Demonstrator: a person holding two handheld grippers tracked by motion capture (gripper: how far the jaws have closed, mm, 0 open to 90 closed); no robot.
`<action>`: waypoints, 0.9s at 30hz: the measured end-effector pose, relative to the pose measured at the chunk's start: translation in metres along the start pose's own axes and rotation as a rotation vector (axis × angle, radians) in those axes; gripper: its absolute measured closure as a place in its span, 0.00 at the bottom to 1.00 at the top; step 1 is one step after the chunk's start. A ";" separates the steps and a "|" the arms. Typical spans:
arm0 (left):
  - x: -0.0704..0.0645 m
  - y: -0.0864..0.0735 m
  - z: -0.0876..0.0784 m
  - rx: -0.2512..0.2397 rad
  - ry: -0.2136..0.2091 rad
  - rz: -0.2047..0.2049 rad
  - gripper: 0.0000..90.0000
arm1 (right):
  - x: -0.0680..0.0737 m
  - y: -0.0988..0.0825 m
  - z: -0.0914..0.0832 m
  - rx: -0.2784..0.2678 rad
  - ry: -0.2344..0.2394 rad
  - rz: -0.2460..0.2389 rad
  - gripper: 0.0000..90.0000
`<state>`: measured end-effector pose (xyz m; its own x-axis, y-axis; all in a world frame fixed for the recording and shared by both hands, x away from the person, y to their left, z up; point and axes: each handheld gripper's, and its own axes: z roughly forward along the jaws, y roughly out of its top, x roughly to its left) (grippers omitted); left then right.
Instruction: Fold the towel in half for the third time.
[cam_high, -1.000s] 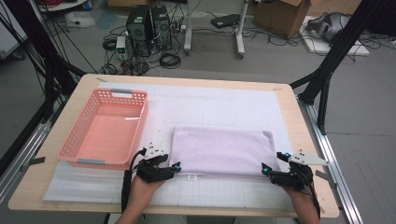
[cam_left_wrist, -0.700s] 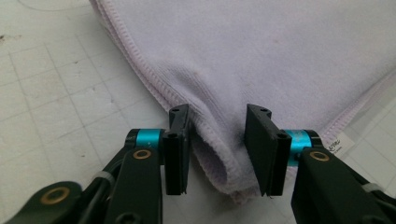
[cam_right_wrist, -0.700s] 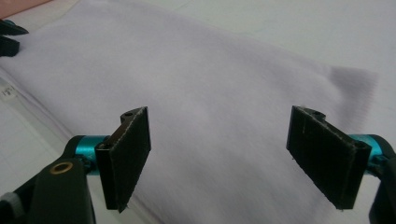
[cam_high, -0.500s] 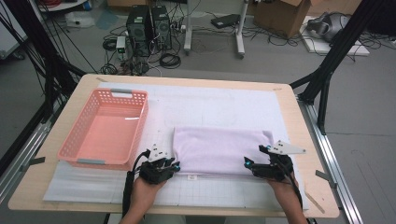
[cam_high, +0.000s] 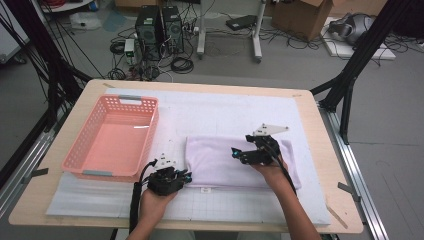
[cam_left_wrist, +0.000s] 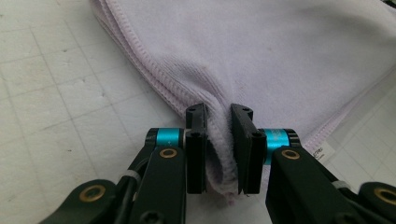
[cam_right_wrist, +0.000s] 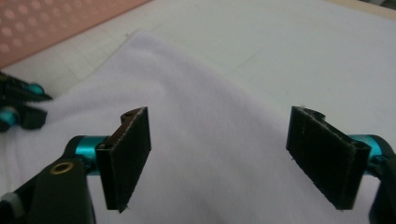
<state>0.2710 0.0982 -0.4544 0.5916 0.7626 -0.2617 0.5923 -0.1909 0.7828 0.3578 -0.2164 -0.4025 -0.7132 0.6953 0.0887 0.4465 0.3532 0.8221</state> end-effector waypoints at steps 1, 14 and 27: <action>0.000 0.000 0.000 0.000 -0.002 -0.003 0.85 | -0.001 0.005 0.006 0.006 0.005 -0.007 0.28; 0.003 0.000 0.000 0.002 -0.015 -0.030 0.84 | 0.001 0.033 0.076 0.127 0.064 -0.053 0.39; 0.004 0.000 0.000 0.002 -0.022 -0.047 0.86 | 0.031 0.056 0.137 0.237 0.112 -0.168 0.51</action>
<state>0.2732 0.1012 -0.4555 0.5750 0.7570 -0.3103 0.6208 -0.1566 0.7682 0.4346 -0.0892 -0.4305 -0.8370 0.5461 0.0347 0.4214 0.6029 0.6774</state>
